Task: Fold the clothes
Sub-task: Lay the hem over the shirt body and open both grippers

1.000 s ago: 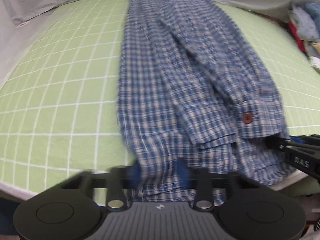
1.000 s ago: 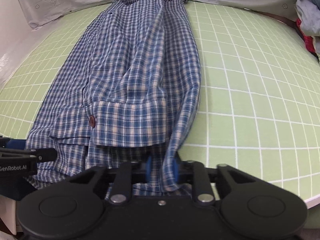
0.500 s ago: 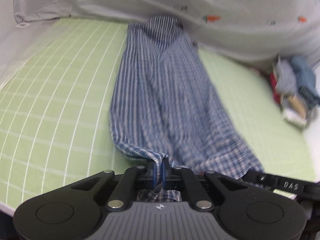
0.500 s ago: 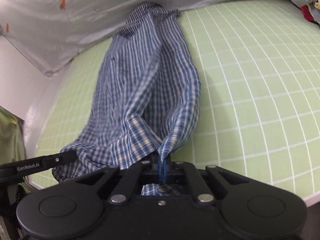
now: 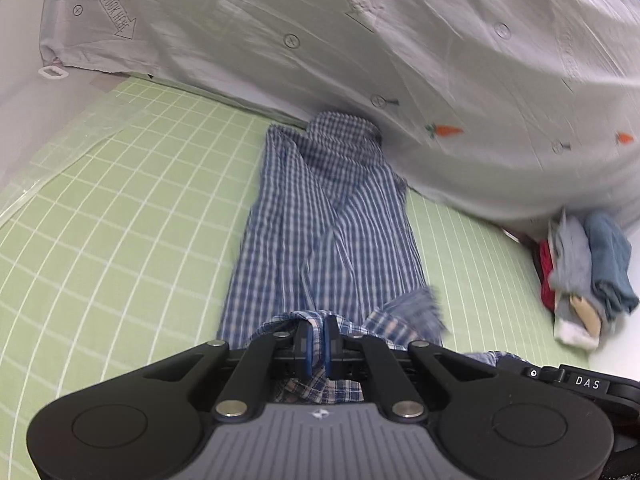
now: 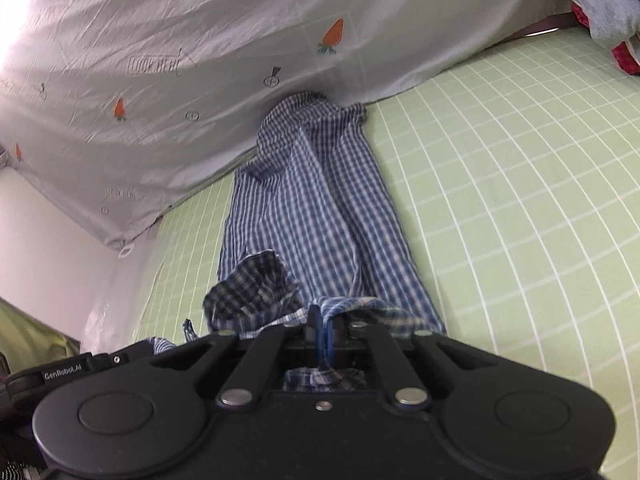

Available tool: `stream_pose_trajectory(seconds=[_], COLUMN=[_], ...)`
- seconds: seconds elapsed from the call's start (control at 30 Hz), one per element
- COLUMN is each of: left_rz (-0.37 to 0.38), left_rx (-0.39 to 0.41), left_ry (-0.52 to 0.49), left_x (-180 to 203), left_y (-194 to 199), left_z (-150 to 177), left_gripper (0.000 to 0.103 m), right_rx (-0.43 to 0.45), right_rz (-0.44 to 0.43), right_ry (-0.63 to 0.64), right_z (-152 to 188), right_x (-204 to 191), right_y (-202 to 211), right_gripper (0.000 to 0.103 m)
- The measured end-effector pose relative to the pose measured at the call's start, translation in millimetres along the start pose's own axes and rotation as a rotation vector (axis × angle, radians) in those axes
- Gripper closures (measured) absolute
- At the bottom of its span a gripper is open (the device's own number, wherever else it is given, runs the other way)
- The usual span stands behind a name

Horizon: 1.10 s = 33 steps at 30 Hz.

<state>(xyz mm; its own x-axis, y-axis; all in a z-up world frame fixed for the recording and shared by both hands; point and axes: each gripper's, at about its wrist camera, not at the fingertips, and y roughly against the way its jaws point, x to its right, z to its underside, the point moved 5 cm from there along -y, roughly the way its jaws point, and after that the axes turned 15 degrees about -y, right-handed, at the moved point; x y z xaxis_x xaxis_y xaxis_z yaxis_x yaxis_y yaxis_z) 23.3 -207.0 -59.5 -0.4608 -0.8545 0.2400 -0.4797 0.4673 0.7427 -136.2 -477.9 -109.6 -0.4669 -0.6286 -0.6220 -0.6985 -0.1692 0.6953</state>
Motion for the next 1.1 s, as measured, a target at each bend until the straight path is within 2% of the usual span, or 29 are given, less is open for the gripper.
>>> stream_pose_trajectory(seconds=[0.27,0.43,0.53,0.67,0.73,0.8,0.83,0.87,0.9,0.97,1.0,1.07,1.1], left_rz=[-0.008,-0.020,-0.010,-0.012,-0.009,0.003,0.004,-0.022,-0.049,-0.118,-0.138,-0.156,-0.163], left_rx=[-0.026,-0.112,-0.146,-0.143,-0.130,-0.109,-0.091,-0.069,-0.045,0.014,0.034,0.064,0.079], left_ry=[0.058,0.040,0.052,0.055,0.081,0.101,0.101,0.093,0.083,0.035,0.021,0.007,0.004], left_x=[-26.4,-34.7,-38.9,-39.4,-40.3,-40.4,-40.1,-40.4,-40.6,-40.3,-41.1,-43.8,-45.4], left_y=[-47.7,-98.0,-115.1,-124.1,-120.9,-115.8,-112.5,-107.2,-101.7,-87.8,-81.3,-69.5,-64.0], left_z=[-33.9,-44.7,-47.9,-51.2,-52.5,-54.8,-56.9,-59.6,-62.6,-70.4,-74.1,-78.2,-78.2], left_gripper=[0.098,0.096,0.096,0.092,0.085,0.065,0.058,0.040,0.027,0.025,0.020,0.013,0.013], right_rx=[-0.016,-0.070,-0.100,-0.134,-0.137,-0.136,-0.130,-0.113,-0.095,-0.033,0.002,0.056,0.071], right_rz=[0.040,0.097,0.127,0.153,0.150,0.141,0.135,0.125,0.115,0.102,0.101,0.089,0.085], right_ry=[0.016,-0.030,-0.027,-0.030,-0.048,-0.070,-0.074,-0.064,-0.054,-0.023,-0.006,0.014,0.015], right_z=[-35.3,-49.7,-54.8,-58.9,-61.5,-64.5,-66.2,-68.1,-70.0,-74.7,-77.1,-81.6,-82.8], right_x=[-5.2,3.3,0.9,0.4,-0.2,-1.5,-3.0,-6.2,-9.3,-15.6,-18.7,-21.9,-21.2], right_y=[-62.7,-109.5,-128.8,-146.3,-146.1,-143.4,-140.9,-136.2,-131.2,-116.9,-109.1,-94.0,-87.6], right_gripper=[0.100,0.099,0.094,0.088,0.081,0.077,0.073,0.071,0.066,0.054,0.047,0.041,0.038])
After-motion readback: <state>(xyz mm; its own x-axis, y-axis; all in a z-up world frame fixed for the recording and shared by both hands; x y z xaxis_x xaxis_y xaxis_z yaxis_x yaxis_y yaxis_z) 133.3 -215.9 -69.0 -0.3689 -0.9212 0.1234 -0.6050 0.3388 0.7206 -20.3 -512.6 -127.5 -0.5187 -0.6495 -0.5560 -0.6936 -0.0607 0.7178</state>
